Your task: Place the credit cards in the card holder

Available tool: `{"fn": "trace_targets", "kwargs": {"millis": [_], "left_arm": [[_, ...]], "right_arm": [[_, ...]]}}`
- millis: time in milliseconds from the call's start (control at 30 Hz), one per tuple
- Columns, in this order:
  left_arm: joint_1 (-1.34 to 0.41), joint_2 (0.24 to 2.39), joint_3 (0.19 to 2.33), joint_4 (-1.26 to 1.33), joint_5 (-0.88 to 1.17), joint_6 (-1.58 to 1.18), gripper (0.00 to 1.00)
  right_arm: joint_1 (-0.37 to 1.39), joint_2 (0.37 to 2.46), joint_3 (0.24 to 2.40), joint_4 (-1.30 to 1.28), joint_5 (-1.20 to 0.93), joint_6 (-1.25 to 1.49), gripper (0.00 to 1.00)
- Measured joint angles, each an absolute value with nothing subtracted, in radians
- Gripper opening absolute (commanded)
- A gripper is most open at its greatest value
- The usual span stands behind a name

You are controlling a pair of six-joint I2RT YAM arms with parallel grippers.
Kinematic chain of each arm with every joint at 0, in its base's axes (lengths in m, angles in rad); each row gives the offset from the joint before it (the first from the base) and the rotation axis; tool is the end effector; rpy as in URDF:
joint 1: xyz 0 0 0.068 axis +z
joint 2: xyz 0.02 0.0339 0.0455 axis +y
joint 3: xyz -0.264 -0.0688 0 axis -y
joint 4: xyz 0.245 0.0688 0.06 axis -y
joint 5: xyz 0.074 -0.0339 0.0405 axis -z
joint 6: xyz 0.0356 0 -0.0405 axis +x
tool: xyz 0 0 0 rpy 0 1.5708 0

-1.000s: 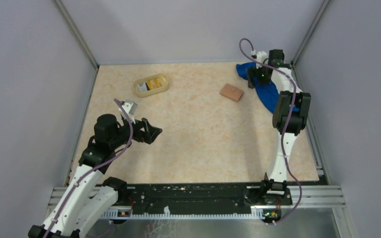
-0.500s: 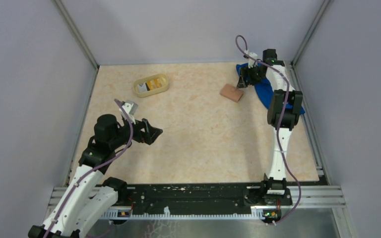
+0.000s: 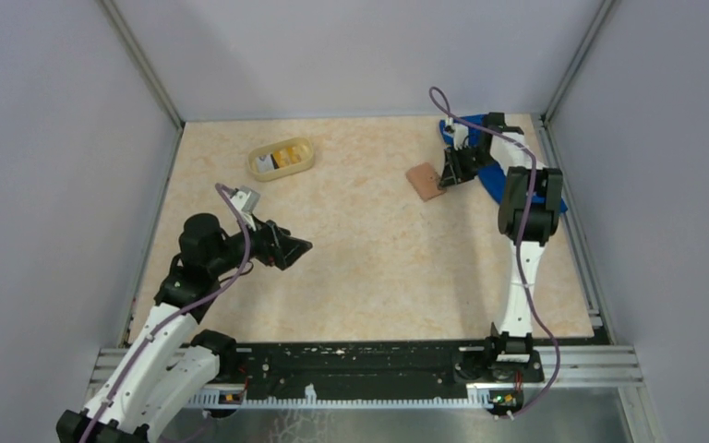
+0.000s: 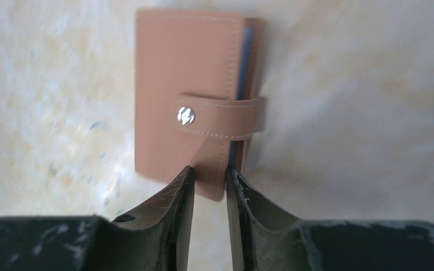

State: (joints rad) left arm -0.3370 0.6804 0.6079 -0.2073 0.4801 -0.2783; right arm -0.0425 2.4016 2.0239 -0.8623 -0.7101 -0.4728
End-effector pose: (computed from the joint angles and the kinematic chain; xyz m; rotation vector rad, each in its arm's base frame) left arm 0.1502 -0.0701 0.2925 0.4009 1.8660 -0.8659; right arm 0.4982 0.0020 0.1614 -0.6946 2.4436 0.8012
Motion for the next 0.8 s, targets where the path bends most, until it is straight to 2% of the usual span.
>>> {"fn": "trace_targets", "kwargs": {"millis": [133,333,433,467,600,667,800], "left_arm": [[-0.363,0.709,0.501,-0.016,0.544,-0.423,0.90],[-0.667,0.875,0.369,0.225,0.414,-0.562,0.85],[-0.742,1.021,0.349,0.370,0.358,-0.606,0.84],[-0.749,1.070,0.344,0.414,0.345,-0.615,0.84],[-0.752,1.195,0.338,0.518,0.309,-0.636,0.85],[-0.753,1.214,0.337,0.551,0.291,-0.635,0.86],[-0.755,1.222,0.338,0.610,0.238,-0.621,0.88]], "right_arm": [[-0.033,2.254,1.765,-0.850,-0.748,-0.484,0.21],[0.065,2.006,1.369,-0.822,-0.764,-0.506,0.19],[0.133,1.919,1.251,-0.800,-0.760,-0.511,0.21],[0.154,1.891,1.220,-0.788,-0.760,-0.508,0.26],[0.133,1.792,1.162,-0.719,-0.739,-0.459,0.60],[0.091,1.726,1.150,-0.646,-0.707,-0.398,0.67],[0.025,1.681,1.182,-0.484,-0.627,-0.248,0.70]]}}
